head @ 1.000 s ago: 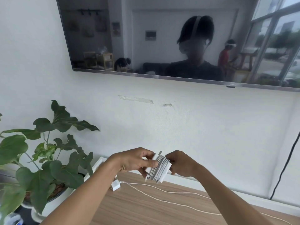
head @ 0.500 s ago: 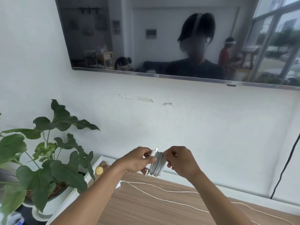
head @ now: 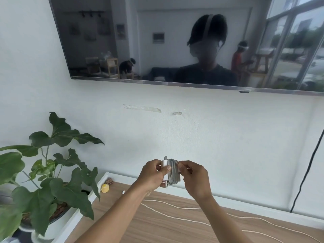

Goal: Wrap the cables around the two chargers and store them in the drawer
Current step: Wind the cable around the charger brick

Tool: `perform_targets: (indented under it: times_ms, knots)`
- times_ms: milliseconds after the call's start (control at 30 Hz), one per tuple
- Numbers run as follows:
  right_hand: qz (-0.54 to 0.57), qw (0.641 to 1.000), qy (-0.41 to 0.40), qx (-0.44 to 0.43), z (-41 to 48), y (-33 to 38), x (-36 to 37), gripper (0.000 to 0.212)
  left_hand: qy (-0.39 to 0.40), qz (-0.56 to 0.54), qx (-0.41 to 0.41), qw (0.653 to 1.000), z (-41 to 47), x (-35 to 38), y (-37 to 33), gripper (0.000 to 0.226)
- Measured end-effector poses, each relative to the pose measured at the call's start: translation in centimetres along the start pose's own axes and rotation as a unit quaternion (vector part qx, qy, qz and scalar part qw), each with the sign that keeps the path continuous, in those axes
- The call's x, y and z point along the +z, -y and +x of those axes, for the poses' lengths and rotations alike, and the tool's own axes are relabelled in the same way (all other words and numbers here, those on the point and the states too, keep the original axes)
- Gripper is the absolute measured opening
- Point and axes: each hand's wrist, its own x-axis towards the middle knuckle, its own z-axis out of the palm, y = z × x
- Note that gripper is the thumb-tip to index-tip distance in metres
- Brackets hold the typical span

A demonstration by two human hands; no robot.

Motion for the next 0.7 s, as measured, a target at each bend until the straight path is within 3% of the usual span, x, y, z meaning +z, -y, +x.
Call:
perform_targets:
  times_ms: [333,700]
  knots:
    - [0.0,1.0,-0.021,-0.017,0.3,-1.1,0.4,0.03,-0.049,-0.067,-0.002,0.997,-0.4,1.6,0.9,0.02]
    - [-0.022,0.996,-0.044,-0.078,1.0,-2.3,1.3,0.027,-0.086,-0.018,0.053,0.995,-0.6,1.7,1.5,0.024]
